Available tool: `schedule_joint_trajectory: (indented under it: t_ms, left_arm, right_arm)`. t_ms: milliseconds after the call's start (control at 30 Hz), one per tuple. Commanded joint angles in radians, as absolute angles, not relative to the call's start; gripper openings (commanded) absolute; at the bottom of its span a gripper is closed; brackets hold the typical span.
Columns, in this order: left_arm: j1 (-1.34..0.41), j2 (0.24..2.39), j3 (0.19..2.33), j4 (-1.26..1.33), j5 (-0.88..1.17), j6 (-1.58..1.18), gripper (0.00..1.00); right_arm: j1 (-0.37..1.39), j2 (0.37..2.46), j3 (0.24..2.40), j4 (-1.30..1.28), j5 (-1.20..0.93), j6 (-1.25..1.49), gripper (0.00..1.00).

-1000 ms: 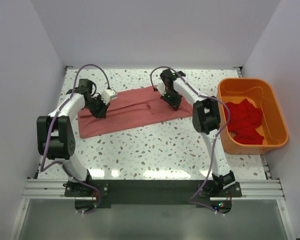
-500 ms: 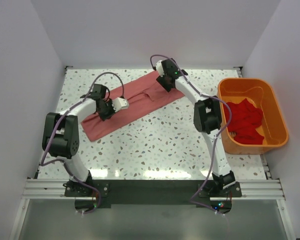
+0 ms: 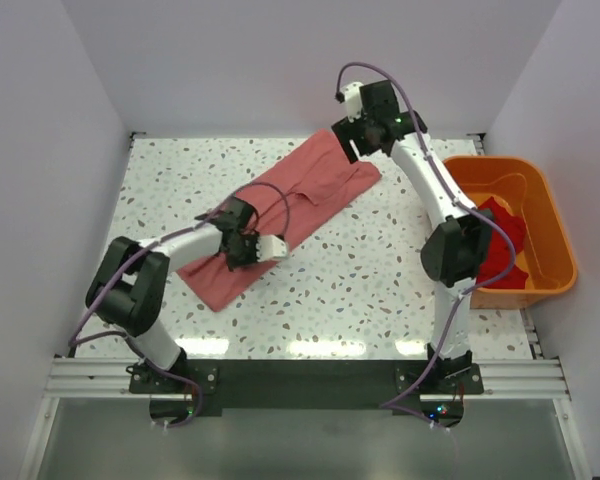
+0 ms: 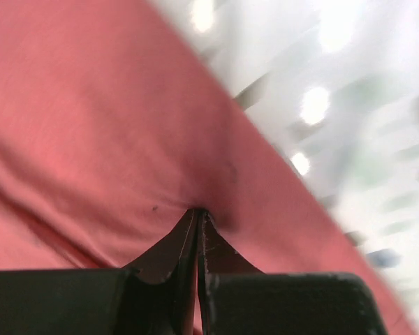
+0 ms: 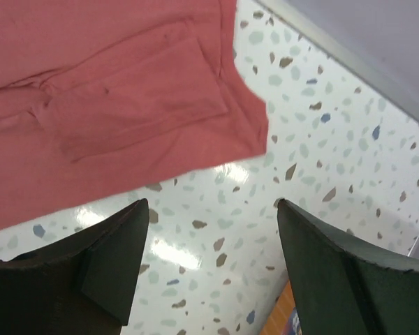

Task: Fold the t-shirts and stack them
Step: Fold the tshirt

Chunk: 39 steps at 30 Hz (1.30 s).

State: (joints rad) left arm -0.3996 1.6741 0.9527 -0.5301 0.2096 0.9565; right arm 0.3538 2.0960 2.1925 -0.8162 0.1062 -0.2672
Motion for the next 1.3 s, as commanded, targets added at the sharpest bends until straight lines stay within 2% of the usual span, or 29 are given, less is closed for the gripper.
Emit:
schedule_joint_trajectory:
  t_ms: [0,67,133,233,300,433,467,567,700,933,1067,1267]
  left_arm:
    - [-0.653,1.655,0.929,-0.689,0.428,0.829,0.07]
    - [-0.762,1.672,0.998,-0.690,0.517,0.741,0.07]
    - [-0.781,1.713,1.145,-0.696,0.624,0.666,0.07]
    - [-0.746,1.712,1.310,-0.670,0.692,0.585,0.09]
    - [-0.661,1.669,1.348,-0.588,0.747,0.526,0.11]
    - [-0.504,1.647,1.364,-0.421,0.720,0.390,0.16]
    - [-0.486,1.655,1.379,-0.408,0.707,0.381,0.16]
    - [-0.437,1.759,1.451,-0.399,0.635,0.339,0.15]
    - [-0.368,1.859,1.535,-0.411,0.640,0.269,0.13]
    - [-0.240,1.891,1.526,-0.339,0.635,0.134,0.13]
    - [-0.203,1.846,1.479,-0.315,0.608,0.121,0.13]
    - [-0.153,1.729,1.347,-0.256,0.575,0.061,0.13]
  right_arm:
    - [0.313,2.060,2.129,-0.972,0.034,-0.216,0.77]
    - [0.289,2.045,2.105,-0.999,0.020,-0.215,0.76]
    - [0.273,2.039,2.095,-1.021,0.012,-0.218,0.75]
    - [0.253,2.040,2.089,-1.049,-0.008,-0.225,0.72]
    - [0.252,2.045,2.071,-1.054,-0.067,-0.232,0.65]
    - [0.253,2.100,2.065,-1.032,-0.161,-0.216,0.37]
    - [0.258,2.138,2.083,-1.031,-0.178,-0.212,0.26]
    - [0.273,2.228,2.138,-1.009,-0.212,-0.204,0.14]
    - [0.305,2.331,2.210,-0.965,-0.139,-0.206,0.11]
    - [0.357,2.506,2.322,-0.884,0.049,-0.236,0.05]
    - [0.394,2.598,2.408,-0.874,0.107,-0.291,0.02]
    - [0.489,2.687,2.467,-0.714,0.184,-0.399,0.04]
